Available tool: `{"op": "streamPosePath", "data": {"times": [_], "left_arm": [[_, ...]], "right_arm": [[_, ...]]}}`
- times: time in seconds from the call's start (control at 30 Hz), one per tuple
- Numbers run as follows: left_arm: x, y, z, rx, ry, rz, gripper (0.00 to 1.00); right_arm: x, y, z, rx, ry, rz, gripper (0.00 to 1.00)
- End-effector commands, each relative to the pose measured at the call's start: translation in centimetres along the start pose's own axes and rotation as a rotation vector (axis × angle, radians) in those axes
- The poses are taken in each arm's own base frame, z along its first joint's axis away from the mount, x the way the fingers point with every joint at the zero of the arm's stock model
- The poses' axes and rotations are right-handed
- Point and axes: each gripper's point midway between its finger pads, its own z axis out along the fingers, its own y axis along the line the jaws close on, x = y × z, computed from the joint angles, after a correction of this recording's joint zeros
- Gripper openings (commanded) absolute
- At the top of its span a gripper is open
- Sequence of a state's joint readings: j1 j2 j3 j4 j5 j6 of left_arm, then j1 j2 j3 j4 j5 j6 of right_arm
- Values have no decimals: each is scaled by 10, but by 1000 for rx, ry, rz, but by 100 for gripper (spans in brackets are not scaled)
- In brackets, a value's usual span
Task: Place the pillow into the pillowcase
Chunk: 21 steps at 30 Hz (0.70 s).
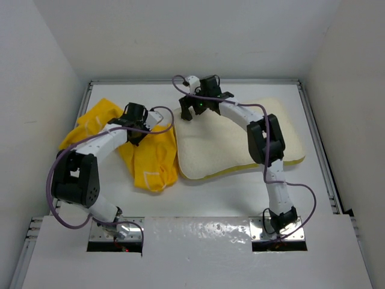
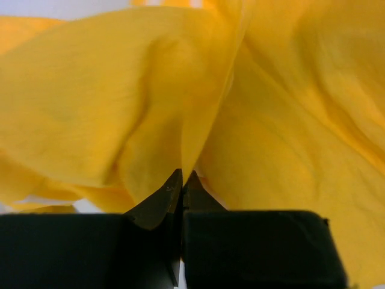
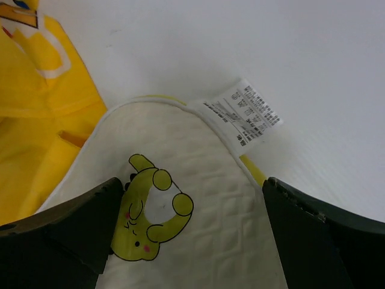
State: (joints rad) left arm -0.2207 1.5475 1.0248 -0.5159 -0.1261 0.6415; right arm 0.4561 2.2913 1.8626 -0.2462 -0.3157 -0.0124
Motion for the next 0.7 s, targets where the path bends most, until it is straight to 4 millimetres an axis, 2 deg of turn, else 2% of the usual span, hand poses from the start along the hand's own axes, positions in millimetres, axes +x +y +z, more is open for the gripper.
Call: {"op": "streamPosePath", "data": {"times": [0.0,0.03,0.07,0.1,0.13,0.17,0.2,0.27,0.3,0.33,0.37,0.4,0.43,0.47,0.5,0.53,0.57,0.6,0.63,0.67], "left_arm": [[-26,39,-33,-125,-51,-60,0],[-27,41,-37,-132,-54,-67,0],[-32,44,-43,-143,-71,-87,0],[-32,45,-43,-145,-73,-94,0],[-33,46,-45,-148,-76,-101,0],[-33,45,-43,-145,-73,-111,0],[-34,44,-40,-144,-74,-118,0],[-35,44,-36,-138,-72,-153,0],[-38,43,-35,-131,-80,-163,0],[-40,44,-34,-129,-87,-186,0],[-48,47,-35,-129,-105,-200,0],[-54,47,-36,-116,-126,-212,0],[-59,48,-38,-112,-142,-234,0],[-69,52,-43,-107,-172,-243,0],[-76,45,-46,-55,-197,-240,0],[-87,46,-54,-38,-231,-247,0],[-92,43,-58,-12,-252,-245,0],[-99,34,-62,47,-285,-236,0],[-100,30,-66,69,-288,-227,0],[-101,27,-69,87,-296,-223,0]], "right_arm": [[10,5,19,-62,10,-20,99],[27,8,25,-81,43,-6,99],[34,12,26,-101,58,-7,95],[43,13,26,-110,73,3,85],[53,16,25,-113,94,13,47],[59,15,22,-106,117,11,18],[60,9,19,-71,129,19,0],[38,4,-5,-33,95,8,0],[46,0,-17,-26,98,33,0],[8,4,-53,-16,3,15,0],[-15,8,-72,-25,-94,2,0],[-24,12,-92,-18,-144,-16,0],[-1,21,-104,-24,-128,-14,0],[-40,34,-145,-14,-259,-81,0],[-23,57,-151,-82,-248,-76,0],[-26,73,-162,-118,-273,-63,0],[-42,94,-183,-148,-338,-86,0],[-38,130,-182,-216,-333,-120,0],[-28,145,-179,-226,-315,-141,0],[-28,160,-179,-242,-319,-159,0]]}}
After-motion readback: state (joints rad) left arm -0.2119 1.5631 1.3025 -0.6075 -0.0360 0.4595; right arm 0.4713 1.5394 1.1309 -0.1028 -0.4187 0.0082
